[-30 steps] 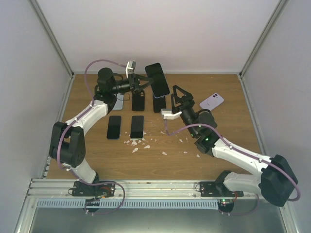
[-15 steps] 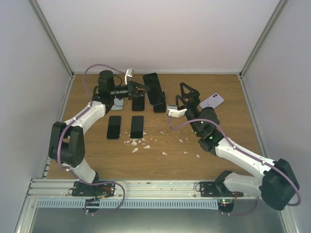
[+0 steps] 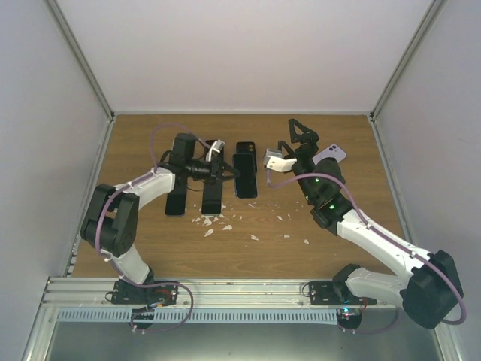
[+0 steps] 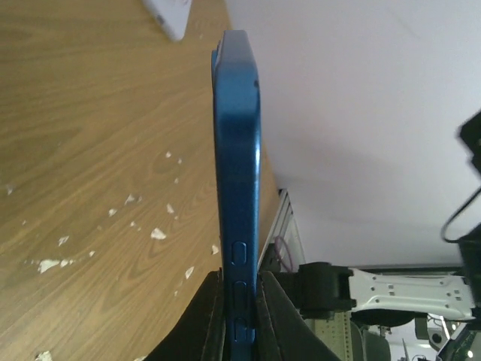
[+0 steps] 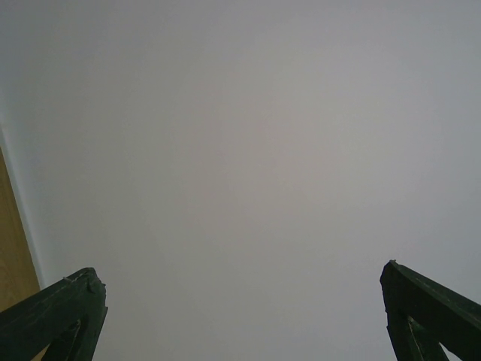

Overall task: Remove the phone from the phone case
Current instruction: Place the phone at the center of the board.

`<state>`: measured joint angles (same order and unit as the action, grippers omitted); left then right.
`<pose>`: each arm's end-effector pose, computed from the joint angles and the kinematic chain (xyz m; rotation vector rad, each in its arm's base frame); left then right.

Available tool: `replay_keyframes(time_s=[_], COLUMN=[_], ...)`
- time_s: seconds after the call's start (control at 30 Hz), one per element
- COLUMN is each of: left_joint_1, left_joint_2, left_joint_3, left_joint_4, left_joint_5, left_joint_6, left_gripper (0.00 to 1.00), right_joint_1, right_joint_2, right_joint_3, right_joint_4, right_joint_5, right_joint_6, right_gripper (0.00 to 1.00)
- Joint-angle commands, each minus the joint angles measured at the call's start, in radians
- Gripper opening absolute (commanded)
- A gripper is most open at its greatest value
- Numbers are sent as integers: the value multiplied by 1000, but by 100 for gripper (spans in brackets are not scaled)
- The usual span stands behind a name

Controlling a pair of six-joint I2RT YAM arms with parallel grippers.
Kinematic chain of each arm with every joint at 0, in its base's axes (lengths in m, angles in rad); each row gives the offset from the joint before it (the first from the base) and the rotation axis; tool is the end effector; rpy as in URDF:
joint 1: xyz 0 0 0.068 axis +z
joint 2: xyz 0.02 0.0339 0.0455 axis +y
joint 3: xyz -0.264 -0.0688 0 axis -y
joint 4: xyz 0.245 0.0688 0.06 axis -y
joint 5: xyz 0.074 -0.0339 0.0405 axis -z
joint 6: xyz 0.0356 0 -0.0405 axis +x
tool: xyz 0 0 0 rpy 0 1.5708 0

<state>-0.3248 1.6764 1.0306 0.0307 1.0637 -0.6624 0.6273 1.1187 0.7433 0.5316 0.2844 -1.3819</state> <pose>0.3257 -0.1425 0.2238 0.2935 2.2985 -1.6924 0.2175 0.1454 0.3338 -1.0952 0.9843 -0.8192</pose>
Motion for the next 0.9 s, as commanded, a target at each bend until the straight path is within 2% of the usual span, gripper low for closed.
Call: replay_keyframes(time_s=[0.0,0.4,0.87], left_joint_1=[-25,-56,-62], left_joint_2=[37,113,257], left_joint_3=[-11,-76,-16], left_joint_4=[10,45,38], left_joint_5=[-21,-82,-108], left_joint_6=[64,41,10], left_gripper=[0,0,0], right_joint_1=[-12,-26,-27], right_joint_2=[-11,-7,-7], right_joint_3=[40,67,71], right_joint_4=[-30,-85,-116], right_joint_5=[7,3,-4], right_joint_6=[48,82,107], right_gripper=[100,100,100])
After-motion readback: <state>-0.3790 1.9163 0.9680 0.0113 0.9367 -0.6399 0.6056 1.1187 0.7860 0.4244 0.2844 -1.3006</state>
